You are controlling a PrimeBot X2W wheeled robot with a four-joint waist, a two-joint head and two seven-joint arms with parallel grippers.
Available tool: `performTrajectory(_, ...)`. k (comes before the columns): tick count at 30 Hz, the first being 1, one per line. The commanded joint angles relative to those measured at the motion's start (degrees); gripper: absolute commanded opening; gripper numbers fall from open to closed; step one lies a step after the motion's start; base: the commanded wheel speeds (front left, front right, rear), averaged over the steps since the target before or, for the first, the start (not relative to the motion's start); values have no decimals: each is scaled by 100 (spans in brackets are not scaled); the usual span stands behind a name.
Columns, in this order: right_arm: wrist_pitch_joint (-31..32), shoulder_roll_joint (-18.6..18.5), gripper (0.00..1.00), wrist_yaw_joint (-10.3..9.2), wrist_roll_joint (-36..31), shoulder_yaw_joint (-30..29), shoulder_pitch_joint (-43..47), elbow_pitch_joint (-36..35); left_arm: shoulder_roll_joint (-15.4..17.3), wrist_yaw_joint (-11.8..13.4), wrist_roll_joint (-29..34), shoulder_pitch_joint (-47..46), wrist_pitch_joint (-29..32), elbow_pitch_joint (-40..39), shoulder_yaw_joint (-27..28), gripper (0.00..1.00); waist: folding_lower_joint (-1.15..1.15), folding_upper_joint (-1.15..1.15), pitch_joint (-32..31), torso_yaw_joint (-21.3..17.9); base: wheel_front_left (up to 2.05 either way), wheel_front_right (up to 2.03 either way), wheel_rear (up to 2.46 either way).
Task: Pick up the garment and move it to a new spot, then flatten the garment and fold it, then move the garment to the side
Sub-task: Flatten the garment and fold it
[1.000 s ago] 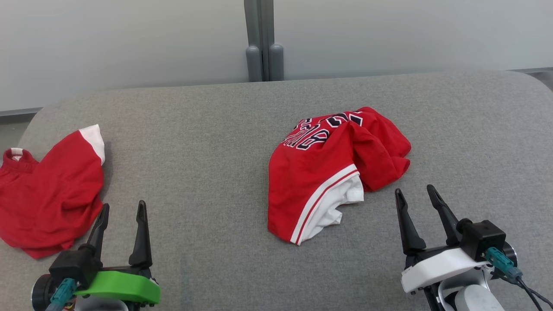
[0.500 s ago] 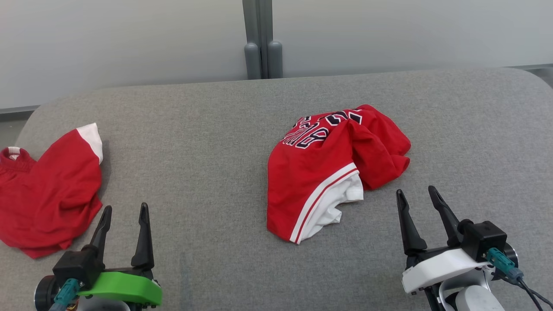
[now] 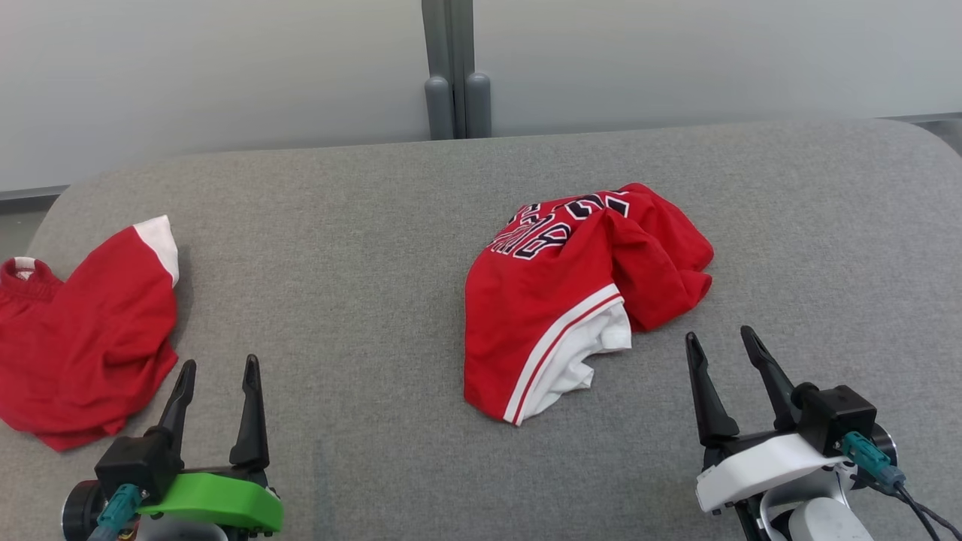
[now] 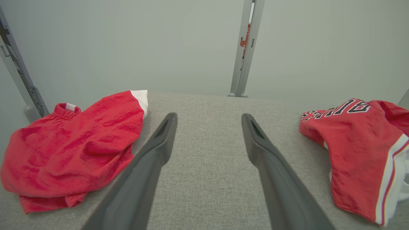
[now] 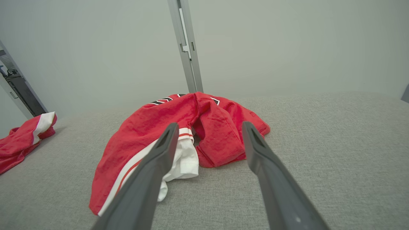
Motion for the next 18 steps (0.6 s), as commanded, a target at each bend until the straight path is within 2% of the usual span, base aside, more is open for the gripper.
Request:
performTrajectory(1, -17, 5, 100, 0, -23, 3, -25, 11, -19, -21, 43, -29, -5, 6, 26, 100, 0, 0, -11, -12, 0, 0, 0)
performTrajectory(10, -19, -1, 100, 0, -2, 21, -40, 38, -57, -49, 154, -121, -5, 68, -200, 100, 0, 0, -25, -84, 0, 0, 0)
performTrajectory(14, -22, -2, 100, 0, 21, 27, -60, 49, -76, -54, 201, -247, -4, 202, -552, 100, 0, 0, 22, -115, 0, 0, 0)
performTrajectory(18, -28, 2, 100, 0, 48, 63, -115, 64, -94, -61, 182, -470, -5, 417, -1144, 100, 0, 0, 110, -187, 0, 0, 0)
